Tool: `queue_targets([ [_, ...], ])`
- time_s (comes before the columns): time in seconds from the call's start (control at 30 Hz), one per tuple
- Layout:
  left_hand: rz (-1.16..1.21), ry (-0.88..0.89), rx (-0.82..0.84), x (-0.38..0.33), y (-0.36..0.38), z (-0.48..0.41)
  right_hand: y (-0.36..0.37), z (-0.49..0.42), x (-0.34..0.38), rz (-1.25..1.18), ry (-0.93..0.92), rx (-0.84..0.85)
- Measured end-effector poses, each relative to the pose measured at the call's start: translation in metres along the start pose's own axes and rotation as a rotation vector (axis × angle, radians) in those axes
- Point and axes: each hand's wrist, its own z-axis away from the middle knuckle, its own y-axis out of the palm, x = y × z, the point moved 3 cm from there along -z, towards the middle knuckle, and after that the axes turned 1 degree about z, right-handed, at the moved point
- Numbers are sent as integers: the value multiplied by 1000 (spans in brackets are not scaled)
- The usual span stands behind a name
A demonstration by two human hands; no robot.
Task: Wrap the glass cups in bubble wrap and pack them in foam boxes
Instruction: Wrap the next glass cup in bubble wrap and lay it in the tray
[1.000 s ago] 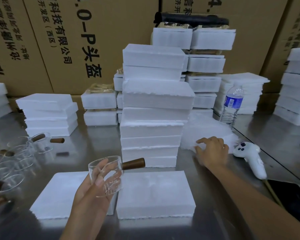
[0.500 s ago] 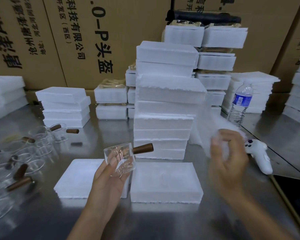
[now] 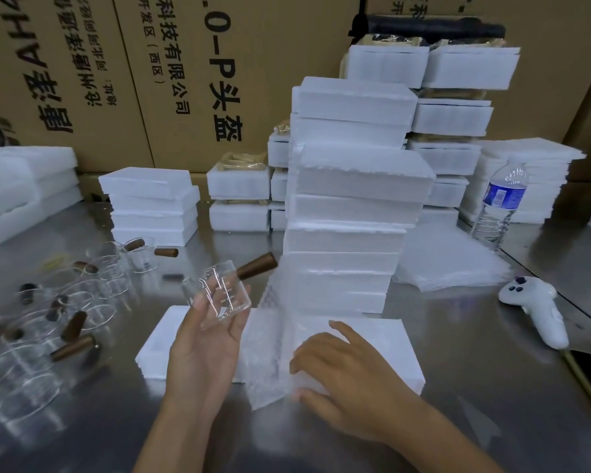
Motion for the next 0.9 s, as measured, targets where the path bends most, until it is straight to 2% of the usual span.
queue_targets([
  [0.2,-14,31,92,-13,5,3,1,11,-10,-82,17,-176],
  [0.37,-19,80,130,-25,10,1,-6,16,-19,-145,93,-415],
  [0.5,-258,48,163,-13,24,0,-13,21,-27,-342,242,-582],
  [0.6,-552,-36,145,7,36,3,-13,25,-35,-495,342,-649],
  [0.7,-808,-88,288,24,54,9,-17,24,-41,-428,304,-672],
  [0.8,-898,-118,342,37,71,8,-16,24,-50,-425,288,-672],
  [0.9,-967,-122,359,44,82,6,-14,25,-61,-427,327,-602],
])
